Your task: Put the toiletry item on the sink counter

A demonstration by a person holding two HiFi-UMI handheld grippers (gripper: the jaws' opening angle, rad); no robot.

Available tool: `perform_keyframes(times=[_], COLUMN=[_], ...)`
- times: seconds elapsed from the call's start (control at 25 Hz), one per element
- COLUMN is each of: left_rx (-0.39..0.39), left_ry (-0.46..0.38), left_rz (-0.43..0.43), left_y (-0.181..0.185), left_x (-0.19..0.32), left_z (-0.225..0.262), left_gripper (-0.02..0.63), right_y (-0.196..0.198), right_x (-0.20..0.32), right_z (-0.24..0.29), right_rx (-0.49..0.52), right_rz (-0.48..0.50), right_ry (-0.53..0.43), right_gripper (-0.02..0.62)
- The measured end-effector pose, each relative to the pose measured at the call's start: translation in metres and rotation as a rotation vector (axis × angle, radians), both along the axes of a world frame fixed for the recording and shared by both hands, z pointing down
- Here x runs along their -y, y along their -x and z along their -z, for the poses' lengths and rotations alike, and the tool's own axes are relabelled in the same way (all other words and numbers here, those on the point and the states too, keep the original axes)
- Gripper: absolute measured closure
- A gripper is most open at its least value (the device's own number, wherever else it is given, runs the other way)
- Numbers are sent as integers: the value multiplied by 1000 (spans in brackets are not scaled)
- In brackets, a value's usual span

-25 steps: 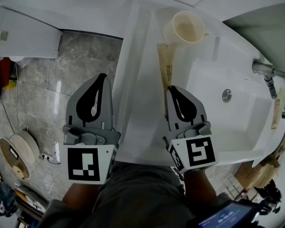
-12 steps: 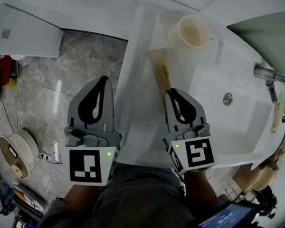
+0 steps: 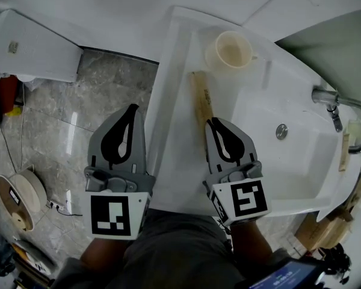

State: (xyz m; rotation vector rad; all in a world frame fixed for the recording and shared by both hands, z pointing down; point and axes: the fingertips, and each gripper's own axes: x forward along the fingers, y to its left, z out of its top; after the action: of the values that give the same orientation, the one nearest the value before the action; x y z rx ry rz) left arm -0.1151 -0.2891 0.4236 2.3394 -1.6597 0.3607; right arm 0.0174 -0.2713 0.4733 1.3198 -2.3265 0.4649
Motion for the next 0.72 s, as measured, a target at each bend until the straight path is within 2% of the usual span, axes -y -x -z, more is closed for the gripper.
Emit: perform_keyframes(times=[0.32, 0.72], left_rx=[-10, 0], left_ry=[-101, -294], left_rz=[-3, -4], left_y=[-24, -54], left_x=[-28, -77], left_z=[55, 144], left_gripper=[595, 595], right_y=[-4, -20], right_x=[-15, -49], right_z=[72, 184], right_rx=[30, 75], right_rz=[34, 46], right_ry=[-149, -397], right_gripper=[577, 577])
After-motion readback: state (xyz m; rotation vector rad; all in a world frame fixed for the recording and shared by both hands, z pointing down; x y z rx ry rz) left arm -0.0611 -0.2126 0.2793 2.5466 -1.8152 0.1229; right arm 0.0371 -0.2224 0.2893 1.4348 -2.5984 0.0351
